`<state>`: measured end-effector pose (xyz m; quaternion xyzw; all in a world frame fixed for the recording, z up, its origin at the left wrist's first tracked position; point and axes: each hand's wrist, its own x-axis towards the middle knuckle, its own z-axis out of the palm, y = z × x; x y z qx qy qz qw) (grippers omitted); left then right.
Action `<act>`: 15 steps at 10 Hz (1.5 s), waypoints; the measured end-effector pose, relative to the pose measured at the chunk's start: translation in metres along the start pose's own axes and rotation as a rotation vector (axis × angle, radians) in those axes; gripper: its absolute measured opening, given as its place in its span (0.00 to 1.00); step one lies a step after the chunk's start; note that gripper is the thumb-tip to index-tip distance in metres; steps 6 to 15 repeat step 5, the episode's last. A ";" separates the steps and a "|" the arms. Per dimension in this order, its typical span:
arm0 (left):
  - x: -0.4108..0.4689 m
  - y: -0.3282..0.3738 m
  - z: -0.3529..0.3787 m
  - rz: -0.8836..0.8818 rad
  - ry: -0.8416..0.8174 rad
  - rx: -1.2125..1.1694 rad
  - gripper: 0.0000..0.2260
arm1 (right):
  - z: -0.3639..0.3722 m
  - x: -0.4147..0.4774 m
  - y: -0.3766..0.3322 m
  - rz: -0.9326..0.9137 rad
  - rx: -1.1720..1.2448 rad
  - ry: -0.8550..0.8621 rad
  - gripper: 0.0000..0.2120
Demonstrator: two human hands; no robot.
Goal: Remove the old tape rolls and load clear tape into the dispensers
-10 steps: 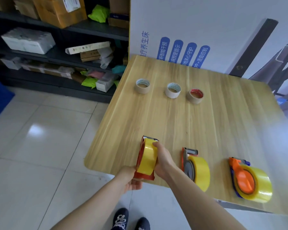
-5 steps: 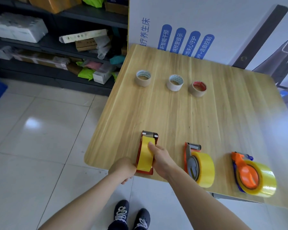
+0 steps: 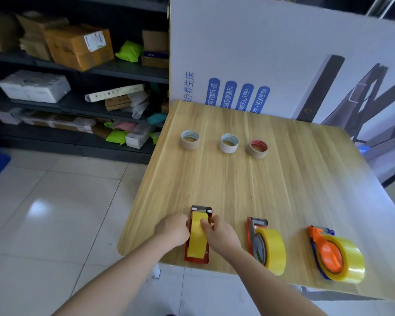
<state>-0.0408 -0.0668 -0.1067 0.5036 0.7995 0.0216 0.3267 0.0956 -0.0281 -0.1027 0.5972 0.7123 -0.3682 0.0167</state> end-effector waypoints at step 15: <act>-0.011 0.063 -0.091 0.136 0.261 0.467 0.10 | -0.119 -0.010 -0.025 -0.183 -0.569 0.156 0.19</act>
